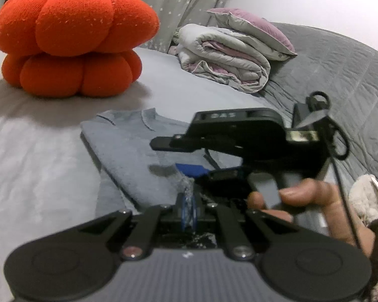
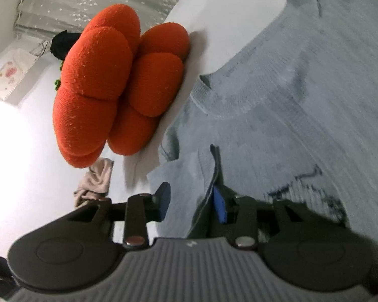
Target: Fold clothes
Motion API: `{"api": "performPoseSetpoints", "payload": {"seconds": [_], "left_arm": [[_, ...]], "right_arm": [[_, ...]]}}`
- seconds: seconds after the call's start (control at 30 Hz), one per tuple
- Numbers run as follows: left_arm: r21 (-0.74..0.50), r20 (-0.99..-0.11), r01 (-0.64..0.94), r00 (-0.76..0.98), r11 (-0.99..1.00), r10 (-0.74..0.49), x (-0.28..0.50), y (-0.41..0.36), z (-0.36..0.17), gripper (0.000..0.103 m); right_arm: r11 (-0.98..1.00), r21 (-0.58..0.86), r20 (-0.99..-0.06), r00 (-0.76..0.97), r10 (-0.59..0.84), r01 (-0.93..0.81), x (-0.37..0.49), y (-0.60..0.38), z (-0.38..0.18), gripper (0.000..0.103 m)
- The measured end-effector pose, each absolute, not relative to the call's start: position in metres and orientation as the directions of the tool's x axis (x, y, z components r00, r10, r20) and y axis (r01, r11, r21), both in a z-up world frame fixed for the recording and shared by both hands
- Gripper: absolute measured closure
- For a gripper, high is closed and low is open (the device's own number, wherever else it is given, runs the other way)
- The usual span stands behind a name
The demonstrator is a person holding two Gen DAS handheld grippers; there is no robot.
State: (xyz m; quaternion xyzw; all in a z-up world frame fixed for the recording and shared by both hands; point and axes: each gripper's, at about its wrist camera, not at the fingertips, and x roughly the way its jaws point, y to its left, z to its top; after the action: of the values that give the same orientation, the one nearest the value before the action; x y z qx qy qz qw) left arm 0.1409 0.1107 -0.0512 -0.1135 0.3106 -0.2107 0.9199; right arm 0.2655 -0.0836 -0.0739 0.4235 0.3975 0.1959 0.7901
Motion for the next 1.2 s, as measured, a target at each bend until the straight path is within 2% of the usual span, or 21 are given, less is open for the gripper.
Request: {"api": "performPoseSetpoints", "payload": {"seconds": [0.03,0.07,0.1,0.33,0.53,0.67,0.73,0.83,0.87,0.9,1.1,1.13,1.17,1.2], "left_arm": [[-0.338,-0.523,0.316,0.720,0.886,-0.456,0.141,0.111,-0.051,0.098],[-0.337,-0.522,0.315,0.722,0.887,-0.454,0.141,0.111,-0.051,0.098],[-0.336,-0.522,0.313,0.723,0.888,-0.452,0.141,0.111,-0.051,0.098],[-0.366,-0.509,0.317,0.718,0.875,-0.474,0.141,0.110,-0.052,0.098],[-0.353,-0.514,0.353,0.701,0.867,-0.494,0.139,0.101,-0.054,0.098],[-0.336,-0.525,0.350,0.701,0.874,-0.483,0.140,0.099,-0.055,0.098],[-0.335,-0.526,0.340,0.706,0.879,-0.474,0.140,0.101,-0.055,0.098],[-0.365,-0.505,0.322,0.720,0.874,-0.476,0.141,0.108,-0.052,0.098],[-0.376,-0.497,0.317,0.724,0.871,-0.479,0.141,0.111,-0.051,0.098],[-0.383,-0.494,0.315,0.725,0.868,-0.481,0.142,0.113,-0.050,0.098],[-0.392,-0.495,0.330,0.711,0.859,-0.499,0.141,0.112,-0.049,0.098],[-0.385,-0.496,0.334,0.711,0.861,-0.498,0.141,0.111,-0.049,0.098],[-0.377,-0.498,0.333,0.714,0.864,-0.492,0.140,0.110,-0.050,0.098],[-0.368,-0.500,0.332,0.717,0.868,-0.486,0.140,0.110,-0.050,0.098]], "right_arm": [[0.577,0.816,-0.469,0.609,0.639,0.022,0.268,-0.081,-0.074,0.067],[0.596,0.803,-0.481,0.610,0.630,0.017,0.271,-0.078,-0.074,0.085],[0.615,0.788,-0.491,0.614,0.618,0.011,0.273,-0.075,-0.074,0.097],[0.760,0.647,-0.464,0.760,0.455,-0.061,0.249,-0.082,-0.040,0.097],[0.810,0.586,-0.437,0.832,0.343,-0.026,0.232,-0.098,-0.033,0.097],[0.790,0.612,-0.467,0.798,0.382,-0.020,0.235,-0.108,-0.041,0.097],[0.772,0.636,-0.490,0.768,0.412,-0.009,0.241,-0.109,-0.047,0.088],[0.759,0.651,-0.539,0.710,0.454,0.009,0.246,-0.108,-0.054,0.083],[0.749,0.662,-0.546,0.694,0.469,0.015,0.246,-0.107,-0.057,0.070],[0.739,0.674,-0.544,0.690,0.478,0.020,0.245,-0.107,-0.060,0.063],[0.675,0.737,-0.512,0.672,0.535,0.024,0.251,-0.098,-0.071,0.063],[0.681,0.732,-0.511,0.675,0.532,0.019,0.255,-0.095,-0.073,0.067],[0.690,0.724,-0.513,0.679,0.525,0.013,0.258,-0.092,-0.074,0.088],[0.702,0.712,-0.522,0.680,0.514,0.015,0.261,-0.090,-0.073,0.098]]}}
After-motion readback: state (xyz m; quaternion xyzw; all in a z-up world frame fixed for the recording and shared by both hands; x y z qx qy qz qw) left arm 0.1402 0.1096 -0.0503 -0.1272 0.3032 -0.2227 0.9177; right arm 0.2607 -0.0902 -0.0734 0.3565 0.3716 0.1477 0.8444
